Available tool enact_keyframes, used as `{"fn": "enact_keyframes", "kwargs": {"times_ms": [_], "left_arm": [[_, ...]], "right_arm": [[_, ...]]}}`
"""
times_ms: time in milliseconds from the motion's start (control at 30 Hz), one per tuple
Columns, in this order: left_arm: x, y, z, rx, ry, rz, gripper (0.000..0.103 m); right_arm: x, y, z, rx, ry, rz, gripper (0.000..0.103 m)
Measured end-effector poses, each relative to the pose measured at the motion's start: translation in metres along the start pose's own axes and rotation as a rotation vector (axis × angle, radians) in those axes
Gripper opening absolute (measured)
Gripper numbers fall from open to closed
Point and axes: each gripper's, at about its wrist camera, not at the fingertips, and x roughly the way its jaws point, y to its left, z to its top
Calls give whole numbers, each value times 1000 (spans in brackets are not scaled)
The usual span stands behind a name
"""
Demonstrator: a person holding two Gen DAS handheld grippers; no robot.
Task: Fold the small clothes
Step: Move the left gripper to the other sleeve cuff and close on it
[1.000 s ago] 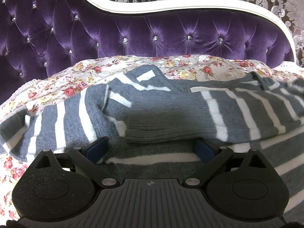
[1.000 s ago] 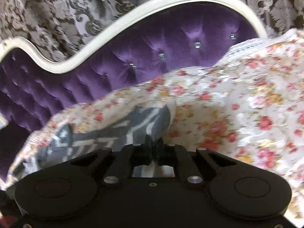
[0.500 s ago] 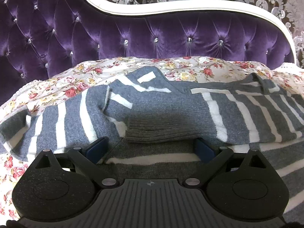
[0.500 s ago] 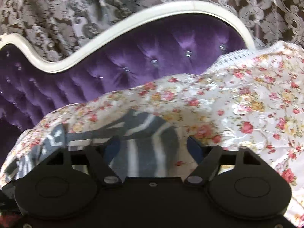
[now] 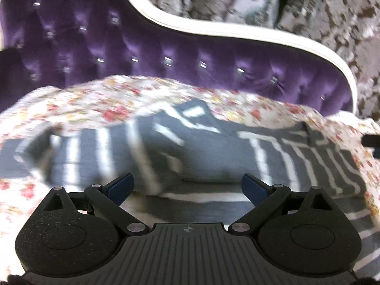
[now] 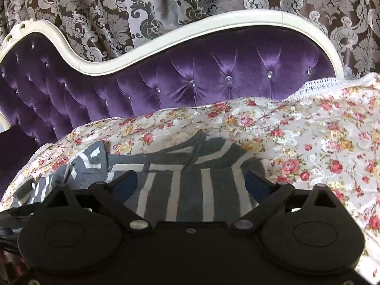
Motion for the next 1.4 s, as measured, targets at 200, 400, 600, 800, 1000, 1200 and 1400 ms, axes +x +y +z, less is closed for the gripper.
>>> {"fn": "enact_keyframes", "kwargs": {"times_ms": [200, 400, 600, 800, 1000, 1200, 1400], "left_arm": [[-29, 60, 9, -93, -36, 73, 98], [-50, 124, 18, -214, -93, 135, 98], [-51, 180, 20, -351, -109, 231, 98], [-28, 214, 14, -425, -53, 290, 98], [-7, 223, 9, -418, 1, 273, 97], [4, 218, 10, -337, 28, 280, 64], [0, 215, 14, -291, 3, 341, 3]], "right_arm": [[3, 1, -4, 12, 29, 35, 98], [6, 10, -8, -3, 39, 47, 99], [7, 16, -11, -24, 46, 55, 99], [8, 23, -14, -48, 47, 63, 99], [11, 29, -18, -64, 64, 70, 99], [17, 31, -21, -77, 88, 66, 99], [20, 32, -24, -78, 105, 60, 99]]}}
